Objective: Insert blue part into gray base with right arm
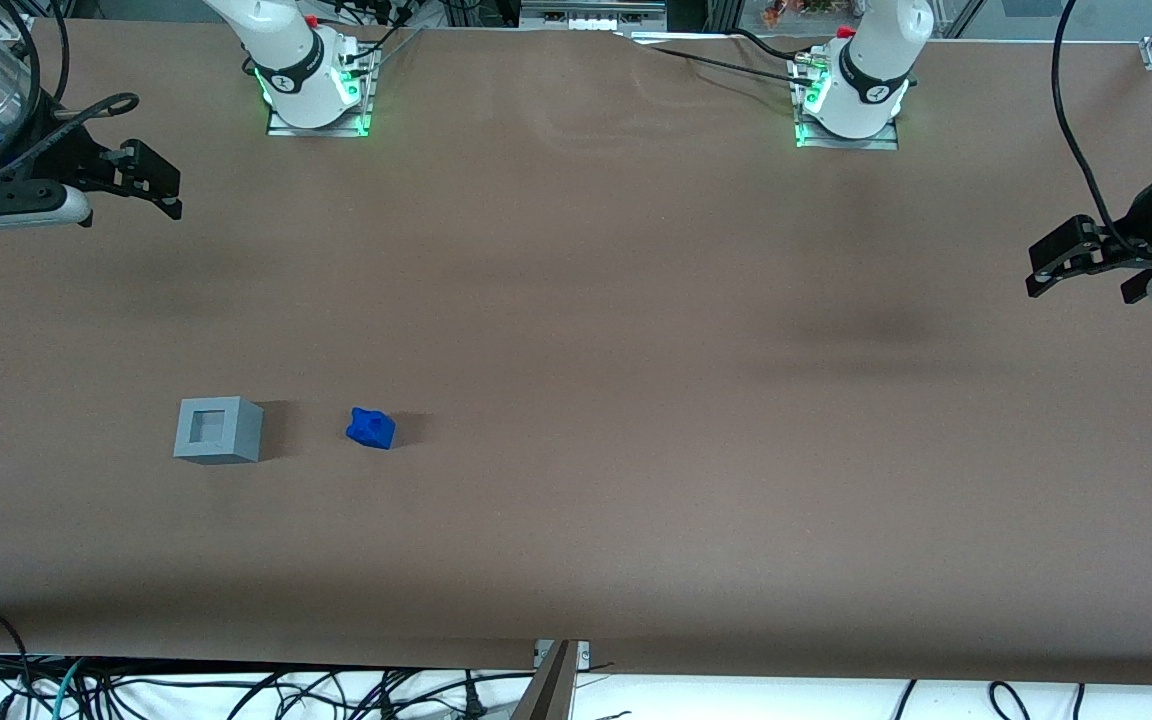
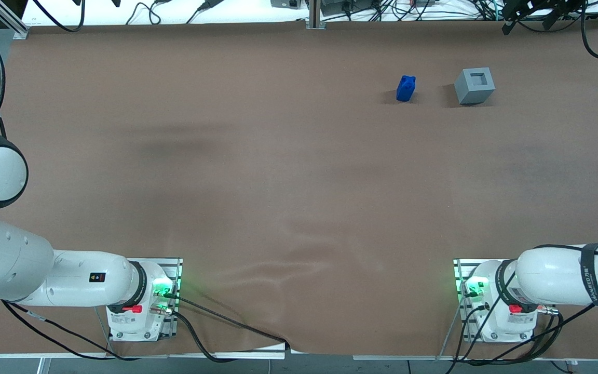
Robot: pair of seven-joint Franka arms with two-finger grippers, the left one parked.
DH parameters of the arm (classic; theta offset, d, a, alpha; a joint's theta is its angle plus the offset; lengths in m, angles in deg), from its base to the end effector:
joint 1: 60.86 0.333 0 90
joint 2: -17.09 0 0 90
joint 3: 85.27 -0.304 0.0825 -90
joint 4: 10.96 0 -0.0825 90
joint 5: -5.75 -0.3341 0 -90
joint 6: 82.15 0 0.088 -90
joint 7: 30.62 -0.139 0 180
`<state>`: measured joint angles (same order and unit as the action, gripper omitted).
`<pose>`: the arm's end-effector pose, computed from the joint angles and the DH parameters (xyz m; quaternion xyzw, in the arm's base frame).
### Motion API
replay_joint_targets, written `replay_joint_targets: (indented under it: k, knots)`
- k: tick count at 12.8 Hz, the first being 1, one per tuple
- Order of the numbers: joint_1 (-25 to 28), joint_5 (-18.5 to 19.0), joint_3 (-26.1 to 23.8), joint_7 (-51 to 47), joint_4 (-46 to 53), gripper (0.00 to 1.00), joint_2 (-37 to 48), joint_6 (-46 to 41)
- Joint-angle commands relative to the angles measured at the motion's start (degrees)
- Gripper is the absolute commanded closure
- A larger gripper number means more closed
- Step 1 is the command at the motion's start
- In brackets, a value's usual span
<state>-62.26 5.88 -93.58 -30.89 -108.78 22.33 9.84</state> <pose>0.4749 0.0601 0.5703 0.9983 0.0576 -0.0051 0.0081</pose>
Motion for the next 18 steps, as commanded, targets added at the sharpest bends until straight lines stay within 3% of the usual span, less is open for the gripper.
replay_joint_targets:
  k: [1,15,18]
  knots:
    - [-0.4,0.0,-0.3,-0.1,-0.2,0.00,0.6,-0.4]
    - [-0.4,-0.8,-0.7,-0.3,-2.1,0.01,0.4,3.0]
    - [-0.4,-0.8,-2.1,-5.3,-2.8,0.01,-0.9,5.2]
